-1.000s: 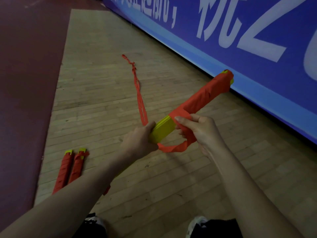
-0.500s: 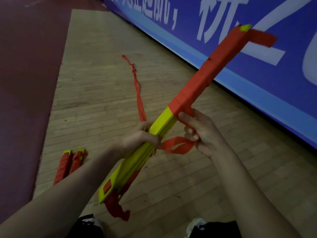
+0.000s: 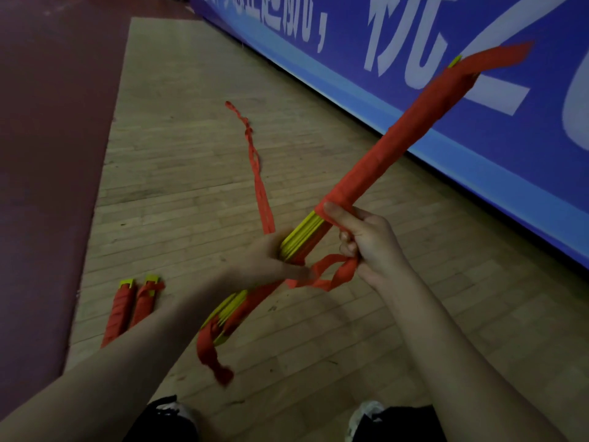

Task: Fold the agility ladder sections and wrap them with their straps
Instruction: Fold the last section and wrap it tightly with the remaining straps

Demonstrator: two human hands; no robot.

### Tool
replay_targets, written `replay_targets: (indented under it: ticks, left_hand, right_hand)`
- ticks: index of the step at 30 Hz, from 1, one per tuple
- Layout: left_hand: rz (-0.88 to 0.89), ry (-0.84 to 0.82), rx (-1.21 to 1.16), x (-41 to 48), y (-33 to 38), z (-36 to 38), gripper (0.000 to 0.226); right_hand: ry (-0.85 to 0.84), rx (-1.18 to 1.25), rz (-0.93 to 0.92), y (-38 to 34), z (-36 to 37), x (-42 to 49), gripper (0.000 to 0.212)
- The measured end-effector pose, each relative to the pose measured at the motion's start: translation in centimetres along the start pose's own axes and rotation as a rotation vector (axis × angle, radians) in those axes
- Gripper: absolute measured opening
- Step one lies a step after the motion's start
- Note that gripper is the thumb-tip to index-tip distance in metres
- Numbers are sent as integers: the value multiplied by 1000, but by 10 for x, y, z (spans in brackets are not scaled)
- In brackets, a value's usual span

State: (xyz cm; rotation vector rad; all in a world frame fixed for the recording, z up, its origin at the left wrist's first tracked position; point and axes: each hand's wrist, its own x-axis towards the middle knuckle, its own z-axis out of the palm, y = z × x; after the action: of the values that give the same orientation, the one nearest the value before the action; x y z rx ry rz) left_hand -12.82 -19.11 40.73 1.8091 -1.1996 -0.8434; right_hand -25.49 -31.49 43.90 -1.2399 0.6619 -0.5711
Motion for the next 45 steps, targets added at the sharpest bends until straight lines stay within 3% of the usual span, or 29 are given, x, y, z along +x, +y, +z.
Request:
replay_targets:
  ticks: [3, 7, 10, 13, 16, 22, 29, 32, 37, 39, 42, 45]
  left_hand:
    - [-8, 157, 201, 6, -15, 13, 69]
    - [21, 343, 387, 9, -19, 18, 54]
    - [-12, 319, 320, 11, -19, 17, 41]
    - [-39, 313, 268, 16, -21, 16, 49]
    - [-58, 313, 273, 20, -29, 13, 54]
    - [-86, 310, 278, 20, -38, 2, 39]
    - [-72, 282, 20, 16, -15, -7, 32]
    - [-52, 208, -160, 9, -4, -11, 40]
    - [-75, -35, -433, -7, 16, -14, 20]
    - [-63, -113, -516, -10, 17, -15, 26]
    - [-11, -259, -591, -12, 14, -15, 43]
    - [28, -401, -661, -13, 9, -11, 64]
  right_hand:
    - [119, 5, 6, 4, 0, 5, 25]
    - [179, 24, 39, 6, -1, 7, 27]
    - [182, 4, 46, 6, -2, 6, 28]
    - [132, -64, 70, 4, -2, 6, 29]
    - [42, -129, 102, 3, -4, 4, 29]
    - [-173, -179, 172, -1, -15, -3, 18]
    - [8, -286, -24, -3, -10, -5, 12]
    - [62, -290, -104, -4, -8, -5, 17]
    - [36, -216, -107, -8, -6, -4, 38]
    - [-56, -99, -79, -11, -8, -4, 39]
    - [-238, 9, -55, -13, -11, -5, 23]
    - [-407, 113, -26, -10, -14, -4, 32]
